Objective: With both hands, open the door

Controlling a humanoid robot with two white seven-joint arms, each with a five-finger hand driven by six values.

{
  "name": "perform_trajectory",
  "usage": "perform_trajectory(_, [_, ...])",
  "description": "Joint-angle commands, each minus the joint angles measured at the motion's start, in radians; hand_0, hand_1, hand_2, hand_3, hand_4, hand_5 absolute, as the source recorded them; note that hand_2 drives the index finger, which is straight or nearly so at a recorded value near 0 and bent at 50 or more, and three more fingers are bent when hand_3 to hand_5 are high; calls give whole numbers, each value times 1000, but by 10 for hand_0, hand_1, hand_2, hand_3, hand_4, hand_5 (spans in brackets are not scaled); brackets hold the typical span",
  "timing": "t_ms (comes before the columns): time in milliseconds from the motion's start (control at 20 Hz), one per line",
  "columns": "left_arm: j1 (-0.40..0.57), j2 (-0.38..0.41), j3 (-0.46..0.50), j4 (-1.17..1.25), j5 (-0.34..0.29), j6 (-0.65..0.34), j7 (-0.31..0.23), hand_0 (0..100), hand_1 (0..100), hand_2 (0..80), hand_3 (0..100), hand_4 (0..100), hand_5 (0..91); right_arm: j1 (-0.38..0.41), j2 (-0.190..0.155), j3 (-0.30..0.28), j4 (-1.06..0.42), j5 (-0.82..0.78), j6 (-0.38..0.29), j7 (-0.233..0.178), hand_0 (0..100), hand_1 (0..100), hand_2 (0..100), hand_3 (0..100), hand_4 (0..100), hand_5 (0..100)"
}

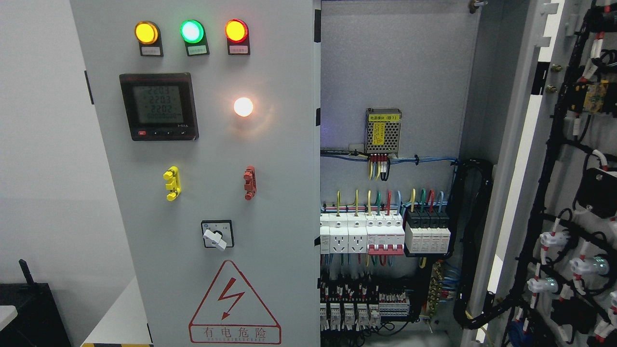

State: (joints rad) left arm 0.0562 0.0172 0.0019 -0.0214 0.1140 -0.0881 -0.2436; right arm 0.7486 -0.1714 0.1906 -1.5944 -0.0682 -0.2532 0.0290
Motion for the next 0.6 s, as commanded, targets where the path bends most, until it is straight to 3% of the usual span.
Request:
perform_trajectory(0, [-6,-39,38,28,-37,-5,1,0,0,0,0,31,0,-2,-48,53,-242,-4,-41,5,107,0,0,0,0,0])
perform_trajectory(250, [-4,-39,38,29,-102,-5,-6,0,0,0,0,31,0,-57,-34,50,-266,-5,-118,3,106,0,0,0,0,0])
perform_trajectory(551, [-4,-42,0,28,-111,-12,-10,0,0,0,0,31,0,-198,-33,52,-282,-5,-120,3,106,0,0,0,0,0])
